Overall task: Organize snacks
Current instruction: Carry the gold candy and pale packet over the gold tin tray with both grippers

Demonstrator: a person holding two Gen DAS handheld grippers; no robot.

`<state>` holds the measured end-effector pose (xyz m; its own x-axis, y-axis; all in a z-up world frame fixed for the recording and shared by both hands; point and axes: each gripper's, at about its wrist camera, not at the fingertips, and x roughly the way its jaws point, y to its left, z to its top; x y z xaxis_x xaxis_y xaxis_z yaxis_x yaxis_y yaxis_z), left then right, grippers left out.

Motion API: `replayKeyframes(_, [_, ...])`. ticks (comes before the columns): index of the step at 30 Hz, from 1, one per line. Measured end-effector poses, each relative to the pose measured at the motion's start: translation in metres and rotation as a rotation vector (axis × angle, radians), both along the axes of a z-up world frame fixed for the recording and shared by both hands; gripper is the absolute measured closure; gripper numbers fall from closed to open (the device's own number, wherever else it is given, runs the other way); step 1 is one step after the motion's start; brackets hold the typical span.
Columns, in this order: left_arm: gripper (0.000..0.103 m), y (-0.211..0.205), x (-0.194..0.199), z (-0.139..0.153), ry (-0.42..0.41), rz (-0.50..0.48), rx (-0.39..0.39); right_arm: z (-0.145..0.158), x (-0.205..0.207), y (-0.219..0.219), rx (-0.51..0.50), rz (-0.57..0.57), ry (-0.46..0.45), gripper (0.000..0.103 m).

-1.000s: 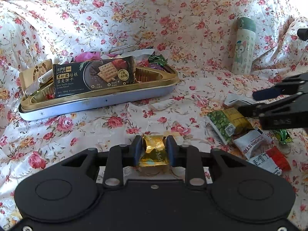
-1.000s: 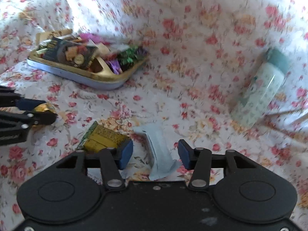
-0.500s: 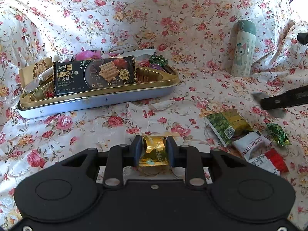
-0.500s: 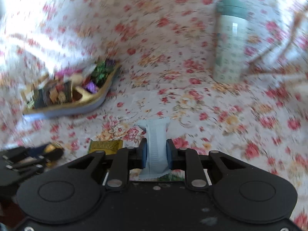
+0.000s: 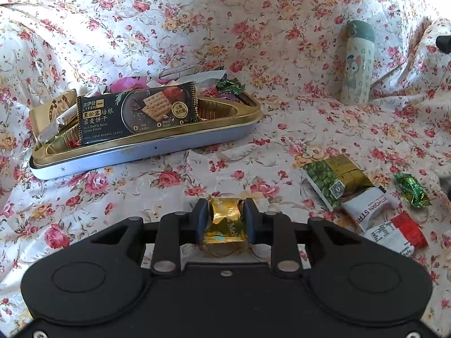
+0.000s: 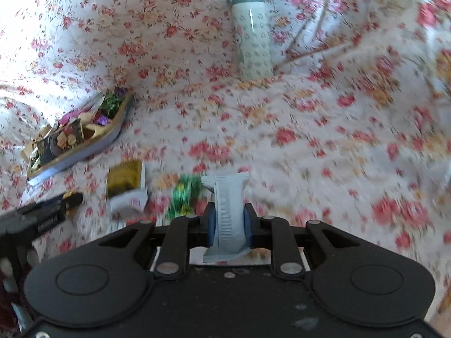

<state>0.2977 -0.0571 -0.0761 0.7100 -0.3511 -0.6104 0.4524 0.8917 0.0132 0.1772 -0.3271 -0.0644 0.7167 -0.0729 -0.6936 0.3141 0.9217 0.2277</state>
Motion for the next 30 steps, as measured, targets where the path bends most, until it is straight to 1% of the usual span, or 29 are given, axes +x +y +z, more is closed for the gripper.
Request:
replayKeyframes(4, [0.074, -0.002, 0.003, 0.007, 0.065, 0.047, -0.006, -0.001, -0.02, 0.012, -0.003, 0.01, -0.011, 0.081])
replayKeyframes(6, [0.075, -0.004, 0.002, 0.01, 0.093, 0.064, 0.005, 0.0, -0.027, 0.017, -0.003, 0.019, -0.021, 0.081])
replayKeyframes(11, [0.075, -0.016, -0.01, 0.02, 0.11, 0.117, 0.109, 0.006, -0.036, 0.032, -0.021, 0.064, -0.04, 0.081])
replayKeyframes(12, [0.075, -0.017, -0.013, 0.023, 0.118, 0.126, 0.119, 0.008, -0.038, 0.035, -0.019, 0.071, -0.044, 0.081])
replayKeyframes(20, [0.075, -0.011, -0.05, 0.059, 0.18, 0.147, 0.087, 0.029, -0.055, 0.052, -0.004, 0.117, -0.091, 0.081])
replayKeyframes(24, [0.075, -0.005, -0.071, 0.074, 0.234, 0.162, 0.073, 0.042, -0.071, 0.059, 0.01, 0.139, -0.12, 0.081])
replayKeyframes(30, [0.075, 0.013, -0.111, 0.093, 0.277, 0.159, 0.02, 0.062, -0.103, 0.068, 0.034, 0.196, -0.161, 0.081])
